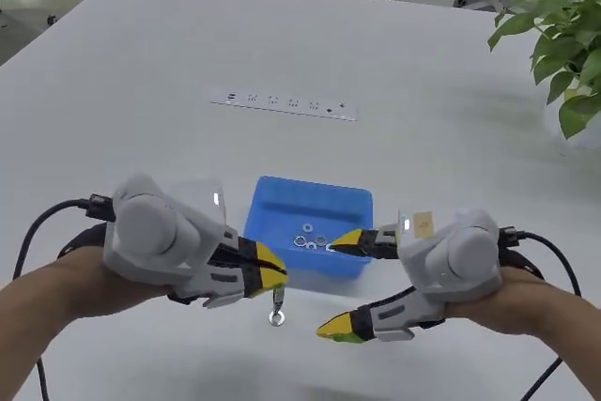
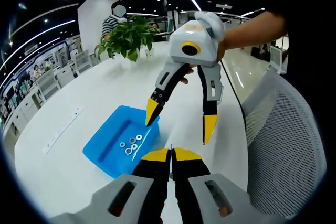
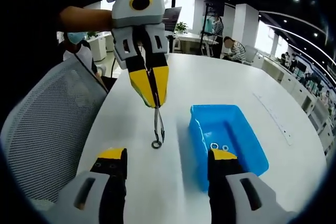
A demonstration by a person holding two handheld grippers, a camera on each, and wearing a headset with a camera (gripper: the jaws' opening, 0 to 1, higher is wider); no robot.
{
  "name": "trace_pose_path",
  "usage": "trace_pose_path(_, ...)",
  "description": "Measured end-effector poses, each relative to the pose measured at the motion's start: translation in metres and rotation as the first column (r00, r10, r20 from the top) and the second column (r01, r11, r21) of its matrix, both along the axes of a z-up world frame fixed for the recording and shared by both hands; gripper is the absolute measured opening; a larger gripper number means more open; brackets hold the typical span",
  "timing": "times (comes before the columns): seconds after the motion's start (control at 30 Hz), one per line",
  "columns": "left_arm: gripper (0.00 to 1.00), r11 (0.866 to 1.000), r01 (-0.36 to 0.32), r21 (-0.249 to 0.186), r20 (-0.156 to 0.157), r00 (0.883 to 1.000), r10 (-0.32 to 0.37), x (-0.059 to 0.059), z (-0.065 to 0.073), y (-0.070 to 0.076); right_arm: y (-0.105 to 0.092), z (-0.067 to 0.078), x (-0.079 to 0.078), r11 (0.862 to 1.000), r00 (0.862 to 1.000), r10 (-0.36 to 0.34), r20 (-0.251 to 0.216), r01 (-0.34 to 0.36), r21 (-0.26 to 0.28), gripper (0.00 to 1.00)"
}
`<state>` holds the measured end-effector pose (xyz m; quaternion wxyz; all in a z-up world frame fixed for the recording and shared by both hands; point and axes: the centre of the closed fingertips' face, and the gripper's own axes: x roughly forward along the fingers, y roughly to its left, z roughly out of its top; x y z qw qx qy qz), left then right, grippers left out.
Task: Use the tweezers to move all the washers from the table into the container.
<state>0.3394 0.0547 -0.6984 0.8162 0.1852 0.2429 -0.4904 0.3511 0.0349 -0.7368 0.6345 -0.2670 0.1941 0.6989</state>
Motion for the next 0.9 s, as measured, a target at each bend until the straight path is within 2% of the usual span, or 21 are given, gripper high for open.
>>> trace_pose_path(0.2, 0.05, 1.000, -0.001, -0.008, -0.001, 1.000, 0.001, 0.000, 0.000, -0.001, 0.012, -0.003, -0.002, 0.998, 0.998, 0.065, 0.005, -0.065, -0.007, 0.52)
trace_pose_path(0.47, 0.05, 1.000, 0.005, -0.005, -0.003, 1.000, -0.005, 0.000, 0.001, 0.000, 0.023, -0.010, -0.009, 0.987, 0.987, 0.157, 0.019, -0.157, -0.036, 0.38)
trace_pose_path(0.9, 0.05, 1.000, 0.021, -0.003, -0.004, 1.000, -0.021, 0.002, 0.001, -0.002, 0.037, -0.021, -0.015, 0.964, 0.966, 0.257, 0.030, -0.254, -0.073, 0.25)
